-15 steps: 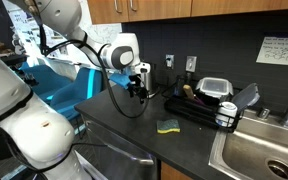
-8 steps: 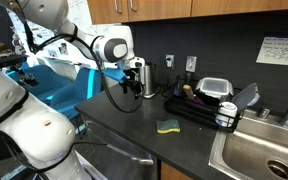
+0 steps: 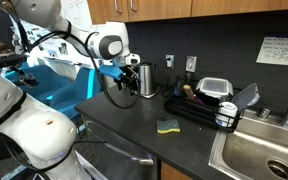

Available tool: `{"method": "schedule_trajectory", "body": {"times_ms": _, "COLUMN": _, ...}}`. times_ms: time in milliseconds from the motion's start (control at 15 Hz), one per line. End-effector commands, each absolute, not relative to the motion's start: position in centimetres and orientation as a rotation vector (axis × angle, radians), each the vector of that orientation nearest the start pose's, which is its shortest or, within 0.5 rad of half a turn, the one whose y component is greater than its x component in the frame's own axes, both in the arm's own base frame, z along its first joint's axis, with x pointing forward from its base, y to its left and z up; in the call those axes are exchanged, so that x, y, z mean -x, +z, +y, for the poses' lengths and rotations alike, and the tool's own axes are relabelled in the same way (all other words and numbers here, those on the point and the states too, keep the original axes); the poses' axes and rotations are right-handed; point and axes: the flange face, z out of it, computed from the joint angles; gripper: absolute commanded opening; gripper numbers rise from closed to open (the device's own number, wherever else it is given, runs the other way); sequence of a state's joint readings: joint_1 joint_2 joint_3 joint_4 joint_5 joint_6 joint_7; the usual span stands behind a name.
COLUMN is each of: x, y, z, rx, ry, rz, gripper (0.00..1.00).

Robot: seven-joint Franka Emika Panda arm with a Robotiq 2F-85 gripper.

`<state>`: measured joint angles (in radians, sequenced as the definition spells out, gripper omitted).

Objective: Clean the counter

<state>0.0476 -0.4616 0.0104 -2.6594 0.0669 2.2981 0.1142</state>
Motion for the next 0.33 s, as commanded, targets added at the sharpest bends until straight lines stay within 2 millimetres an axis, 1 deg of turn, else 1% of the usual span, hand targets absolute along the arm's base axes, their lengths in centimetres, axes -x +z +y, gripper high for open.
{"method": "schedule_trajectory", "body": {"times_ms": 0, "x": -38.18, "y": 40.55, "z": 2.74, "rx": 3.044, "ry": -0.179, "rz": 0.078, "gripper": 1.00}}
{"method": "schedule_trajectory", "body": {"times_ms": 67, "x": -38.93, "y": 40.05, "z": 2.55, "rx": 3.069, "ry": -0.160, "rz": 0.119, "gripper": 1.00}}
{"method": "schedule_trajectory", "body": {"times_ms": 267, "x": -38.80, "y": 40.31, "z": 2.57, "rx": 3.067, "ry": -0.171, "rz": 0.102, "gripper": 1.00}}
